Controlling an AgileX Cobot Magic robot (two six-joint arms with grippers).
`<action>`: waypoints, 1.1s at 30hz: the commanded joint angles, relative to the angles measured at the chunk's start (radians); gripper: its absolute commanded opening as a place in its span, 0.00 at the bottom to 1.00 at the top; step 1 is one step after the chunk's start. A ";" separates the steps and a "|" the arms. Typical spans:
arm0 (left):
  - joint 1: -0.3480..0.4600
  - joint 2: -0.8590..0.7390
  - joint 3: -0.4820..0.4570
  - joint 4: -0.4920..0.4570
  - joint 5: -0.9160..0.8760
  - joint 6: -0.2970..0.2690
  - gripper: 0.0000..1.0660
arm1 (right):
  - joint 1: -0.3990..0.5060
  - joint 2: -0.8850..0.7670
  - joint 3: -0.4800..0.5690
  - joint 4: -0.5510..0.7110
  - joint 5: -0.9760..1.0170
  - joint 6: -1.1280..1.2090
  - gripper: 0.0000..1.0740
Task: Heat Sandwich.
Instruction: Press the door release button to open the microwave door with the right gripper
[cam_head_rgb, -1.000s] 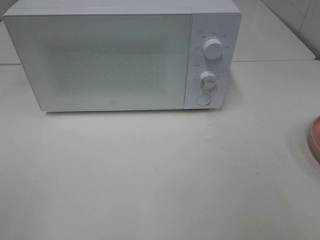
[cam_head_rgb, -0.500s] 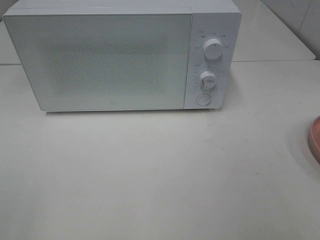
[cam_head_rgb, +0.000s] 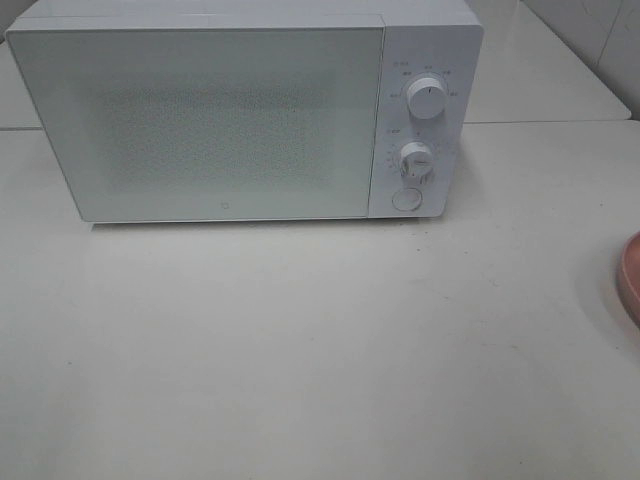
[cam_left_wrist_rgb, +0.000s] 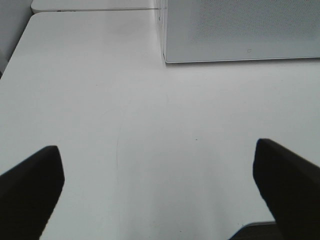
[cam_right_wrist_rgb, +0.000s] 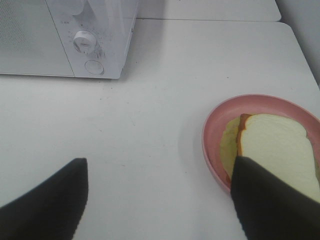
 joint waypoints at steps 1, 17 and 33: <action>0.003 -0.023 0.001 -0.006 -0.013 -0.005 0.92 | -0.007 0.054 -0.001 0.000 -0.068 0.009 0.71; 0.003 -0.023 0.001 -0.006 -0.013 -0.005 0.92 | -0.007 0.369 0.000 0.000 -0.387 0.008 0.71; 0.003 -0.023 0.001 -0.006 -0.013 -0.005 0.92 | -0.007 0.673 0.000 0.000 -0.774 0.028 0.71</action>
